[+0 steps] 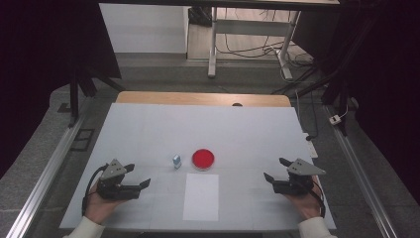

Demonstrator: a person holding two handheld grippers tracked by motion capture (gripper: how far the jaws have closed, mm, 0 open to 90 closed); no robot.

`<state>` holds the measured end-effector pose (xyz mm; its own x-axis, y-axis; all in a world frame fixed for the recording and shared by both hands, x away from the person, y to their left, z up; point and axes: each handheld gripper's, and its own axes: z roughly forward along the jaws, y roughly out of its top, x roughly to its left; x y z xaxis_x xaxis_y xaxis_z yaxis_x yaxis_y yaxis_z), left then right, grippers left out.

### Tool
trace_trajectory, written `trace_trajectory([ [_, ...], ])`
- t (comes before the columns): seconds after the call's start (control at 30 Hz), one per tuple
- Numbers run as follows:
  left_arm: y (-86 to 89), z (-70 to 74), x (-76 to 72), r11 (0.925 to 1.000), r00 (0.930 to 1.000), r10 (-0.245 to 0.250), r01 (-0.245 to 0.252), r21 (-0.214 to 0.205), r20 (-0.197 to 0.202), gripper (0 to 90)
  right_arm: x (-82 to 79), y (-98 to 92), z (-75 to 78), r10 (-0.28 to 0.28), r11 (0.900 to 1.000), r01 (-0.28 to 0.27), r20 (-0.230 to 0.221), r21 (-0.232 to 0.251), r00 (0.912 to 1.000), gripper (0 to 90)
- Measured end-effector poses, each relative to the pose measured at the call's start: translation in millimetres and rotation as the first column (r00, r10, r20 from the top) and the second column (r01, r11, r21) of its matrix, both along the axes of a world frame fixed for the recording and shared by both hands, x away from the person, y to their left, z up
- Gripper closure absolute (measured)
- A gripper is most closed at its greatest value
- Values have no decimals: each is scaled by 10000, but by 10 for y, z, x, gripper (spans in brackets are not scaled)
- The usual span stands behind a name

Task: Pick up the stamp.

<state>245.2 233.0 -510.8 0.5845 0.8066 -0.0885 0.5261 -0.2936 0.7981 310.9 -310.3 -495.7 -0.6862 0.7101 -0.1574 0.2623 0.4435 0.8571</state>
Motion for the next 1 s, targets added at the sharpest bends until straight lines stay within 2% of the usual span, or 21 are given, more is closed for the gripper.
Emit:
trace_trajectory([
  [0.57,-17,-6,4,9999,9999,92,-92,83,-80,184,1,21,-34,-98,9998,96,-148,-162,9998,231],
  [1.0,-44,25,13,10000,10000,64,-64,49,-14,185,-2,28,-29,-119,9997,118,-58,-198,9999,238],
])
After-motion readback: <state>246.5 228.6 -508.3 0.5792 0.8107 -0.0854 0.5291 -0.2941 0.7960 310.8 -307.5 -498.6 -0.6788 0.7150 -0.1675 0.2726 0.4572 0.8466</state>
